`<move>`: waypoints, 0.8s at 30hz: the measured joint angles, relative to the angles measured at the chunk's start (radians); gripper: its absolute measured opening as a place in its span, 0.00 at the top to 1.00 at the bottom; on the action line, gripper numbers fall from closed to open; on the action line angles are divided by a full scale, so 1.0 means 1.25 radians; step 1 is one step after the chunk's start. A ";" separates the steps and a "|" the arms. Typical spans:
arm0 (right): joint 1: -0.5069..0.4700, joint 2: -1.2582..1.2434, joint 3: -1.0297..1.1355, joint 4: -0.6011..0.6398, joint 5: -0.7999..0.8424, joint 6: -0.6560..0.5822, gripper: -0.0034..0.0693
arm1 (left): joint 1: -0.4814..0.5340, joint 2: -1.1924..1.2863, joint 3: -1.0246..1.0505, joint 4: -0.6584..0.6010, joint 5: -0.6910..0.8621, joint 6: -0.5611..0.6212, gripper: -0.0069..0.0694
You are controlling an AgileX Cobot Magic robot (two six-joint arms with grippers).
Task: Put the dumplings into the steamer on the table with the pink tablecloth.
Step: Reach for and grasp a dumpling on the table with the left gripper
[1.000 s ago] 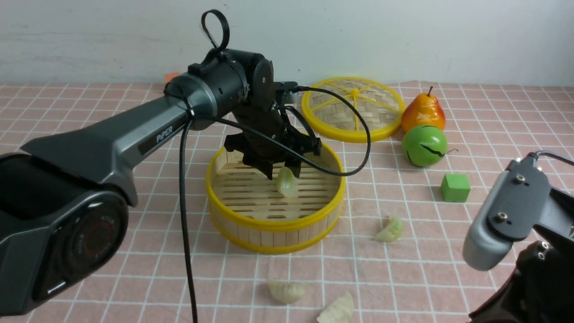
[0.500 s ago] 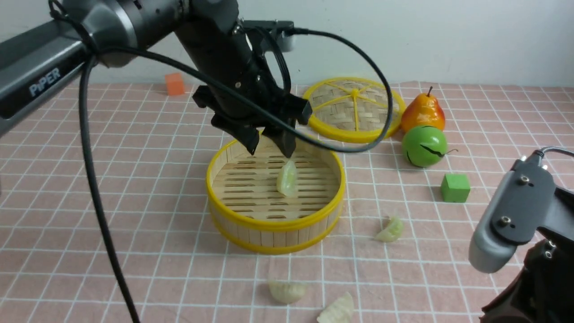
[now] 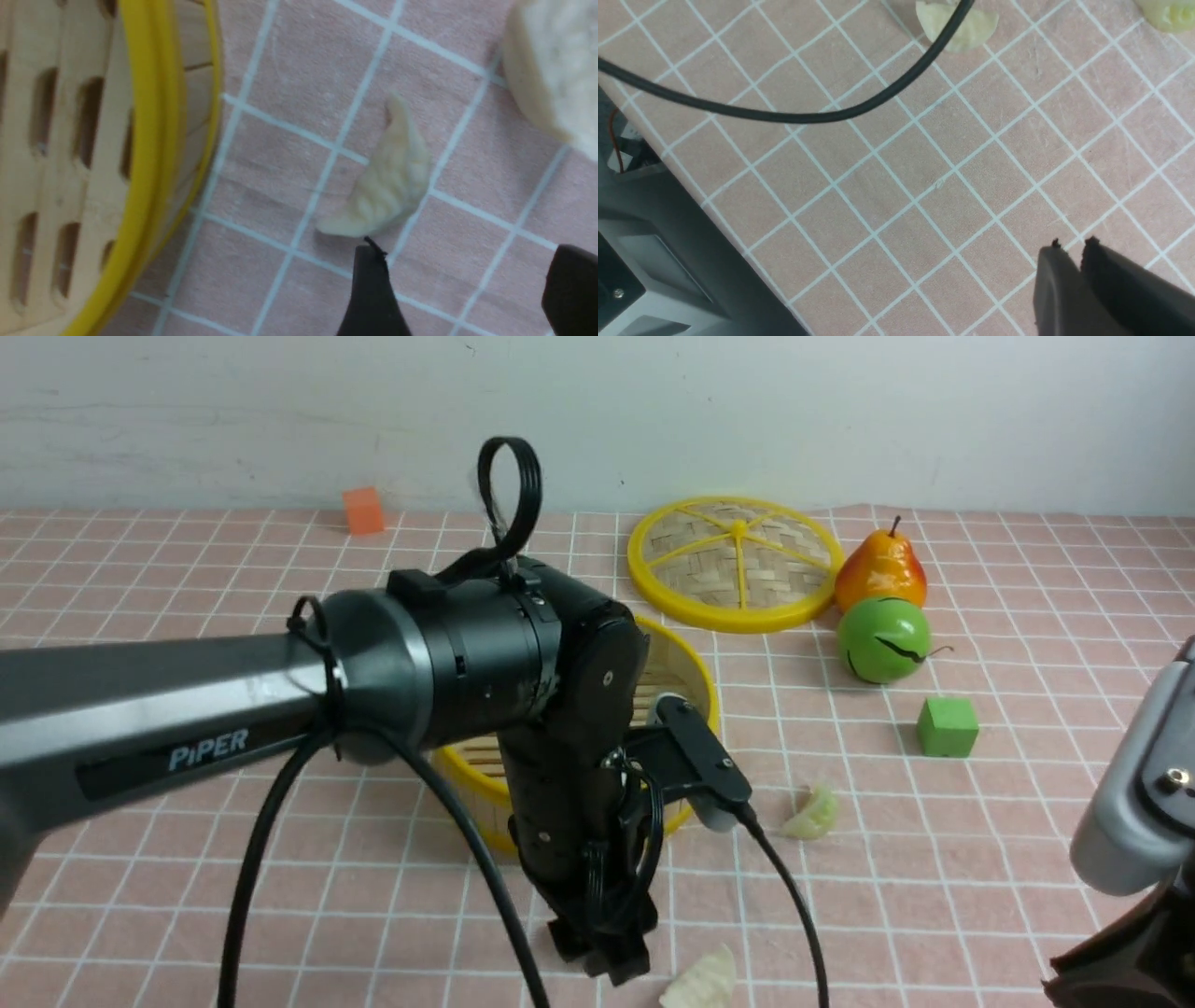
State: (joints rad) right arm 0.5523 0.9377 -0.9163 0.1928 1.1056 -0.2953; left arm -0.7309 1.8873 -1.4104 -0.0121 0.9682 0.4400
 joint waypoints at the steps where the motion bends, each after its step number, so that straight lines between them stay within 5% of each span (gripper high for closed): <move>1: 0.000 0.000 0.000 0.002 0.004 0.004 0.84 | 0.005 0.001 0.001 0.002 -0.013 0.001 0.30; 14: 0.000 -0.006 0.000 0.004 0.010 0.021 0.83 | 0.030 0.106 0.003 -0.054 -0.065 0.006 0.32; 19: 0.000 -0.006 0.000 0.003 0.010 0.021 0.82 | 0.030 0.108 0.002 -0.045 -0.068 -0.013 0.51; 21: 0.000 -0.006 0.000 0.003 0.009 0.021 0.82 | 0.030 0.108 -0.012 -0.051 -0.050 -0.046 0.68; 24: 0.000 -0.006 0.000 0.002 0.003 0.021 0.82 | 0.031 0.088 -0.054 -0.051 -0.009 -0.093 0.66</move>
State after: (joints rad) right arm 0.5523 0.9295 -0.9163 0.1953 1.1090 -0.2684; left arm -0.6920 1.9976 -1.4779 -0.0763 0.9572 0.3238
